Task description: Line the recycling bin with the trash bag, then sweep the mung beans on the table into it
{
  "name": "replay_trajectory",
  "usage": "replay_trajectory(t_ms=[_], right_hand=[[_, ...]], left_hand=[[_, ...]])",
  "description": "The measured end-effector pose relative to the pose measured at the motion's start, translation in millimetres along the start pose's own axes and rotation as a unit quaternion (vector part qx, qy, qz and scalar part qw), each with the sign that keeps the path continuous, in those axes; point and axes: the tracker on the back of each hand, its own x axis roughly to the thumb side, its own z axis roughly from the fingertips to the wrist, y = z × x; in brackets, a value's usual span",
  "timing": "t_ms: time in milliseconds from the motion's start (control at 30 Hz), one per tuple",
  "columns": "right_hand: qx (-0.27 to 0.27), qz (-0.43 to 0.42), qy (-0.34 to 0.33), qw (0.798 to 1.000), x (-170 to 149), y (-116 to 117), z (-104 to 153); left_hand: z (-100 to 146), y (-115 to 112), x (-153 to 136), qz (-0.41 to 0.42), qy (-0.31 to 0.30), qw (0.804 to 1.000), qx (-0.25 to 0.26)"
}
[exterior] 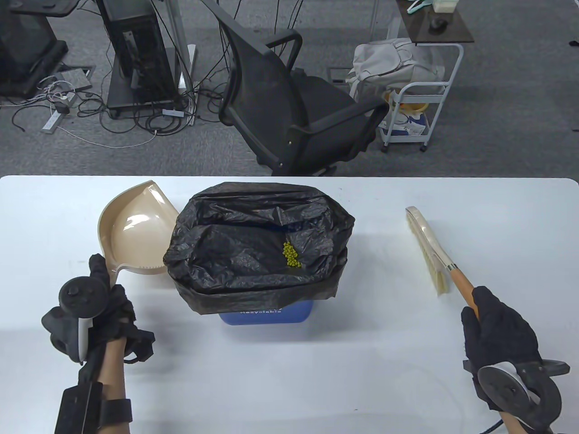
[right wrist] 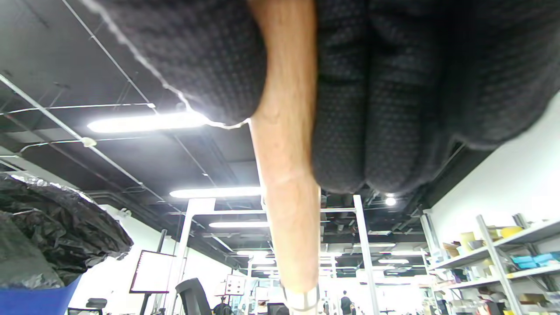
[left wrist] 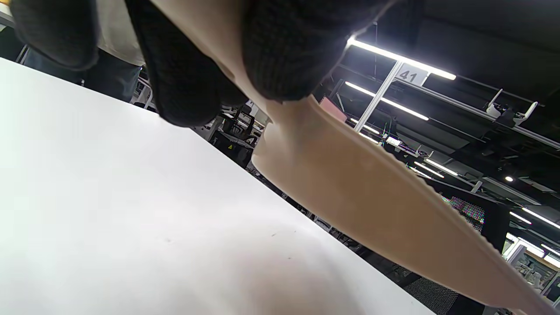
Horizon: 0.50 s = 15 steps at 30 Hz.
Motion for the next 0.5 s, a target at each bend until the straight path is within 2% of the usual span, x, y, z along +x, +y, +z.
replay_trajectory(t_ms=[267,400,500], right_hand=[[0.008,0.049,-0.057,0.997,10.3,6.7,-24.6],[0.017,0.103,-0.099,0.99,20.0,21.5,-25.7],[0.036,0.113,-0.113,0.987,24.4,36.5,-21.0]], left_hand=[[5.6,-0.1,-3.5,0.002,-0.003,1.0,0.004],[8.0,-3.1,-3.5,0.004,-0.003,1.0,0.003],[9.4,-5.2,-3.3,0.004,-0.002,1.0,0.004]])
